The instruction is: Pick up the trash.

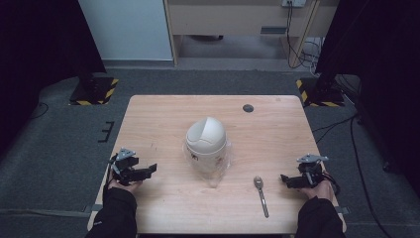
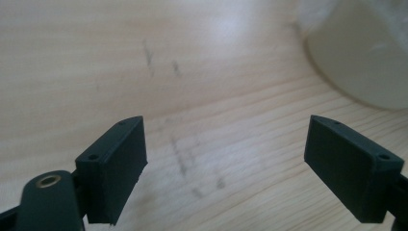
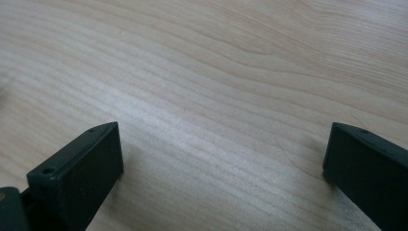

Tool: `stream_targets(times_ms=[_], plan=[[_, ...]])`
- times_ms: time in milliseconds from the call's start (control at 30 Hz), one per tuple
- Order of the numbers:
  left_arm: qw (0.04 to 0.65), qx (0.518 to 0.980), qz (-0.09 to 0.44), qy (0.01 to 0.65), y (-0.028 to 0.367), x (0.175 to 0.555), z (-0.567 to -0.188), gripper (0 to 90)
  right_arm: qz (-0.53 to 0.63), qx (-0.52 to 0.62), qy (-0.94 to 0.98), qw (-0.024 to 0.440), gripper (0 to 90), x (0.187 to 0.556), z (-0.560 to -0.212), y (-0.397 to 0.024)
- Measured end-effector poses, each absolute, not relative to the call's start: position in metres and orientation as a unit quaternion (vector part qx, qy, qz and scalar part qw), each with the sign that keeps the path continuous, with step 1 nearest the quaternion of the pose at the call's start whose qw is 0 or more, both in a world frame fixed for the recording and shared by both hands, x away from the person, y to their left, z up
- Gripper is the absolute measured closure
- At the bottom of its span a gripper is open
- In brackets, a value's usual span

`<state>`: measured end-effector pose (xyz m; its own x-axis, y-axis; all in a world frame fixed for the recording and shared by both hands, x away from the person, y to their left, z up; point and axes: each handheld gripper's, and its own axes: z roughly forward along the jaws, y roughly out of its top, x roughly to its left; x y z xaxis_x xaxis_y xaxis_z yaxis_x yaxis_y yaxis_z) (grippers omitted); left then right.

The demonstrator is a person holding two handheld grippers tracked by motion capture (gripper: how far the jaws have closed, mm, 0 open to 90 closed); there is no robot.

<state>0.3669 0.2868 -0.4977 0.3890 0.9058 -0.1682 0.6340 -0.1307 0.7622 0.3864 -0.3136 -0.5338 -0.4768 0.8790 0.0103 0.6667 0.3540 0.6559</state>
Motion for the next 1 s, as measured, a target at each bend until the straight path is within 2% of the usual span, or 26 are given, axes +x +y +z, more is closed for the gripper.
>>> stream_targets(times_ms=[67, 400, 1000], plan=[[0.418, 0.74, 0.191, 0.491, 0.28, 0.365, -0.486, 13.3, 0.303, 0.481, 0.804, 0.175, 0.7, 0.386, -0.534, -0.314], [0.485, 0.743, 0.218, 0.406, 0.262, 0.36, -0.453, 12.5, 0.302, 0.483, 0.803, 0.176, 0.6, 0.386, -0.534, -0.313], [0.525, 0.741, 0.23, 0.35, 0.238, 0.349, -0.418, 11.1, 0.302, 0.485, 0.801, 0.178, 0.4, 0.385, -0.534, -0.311]])
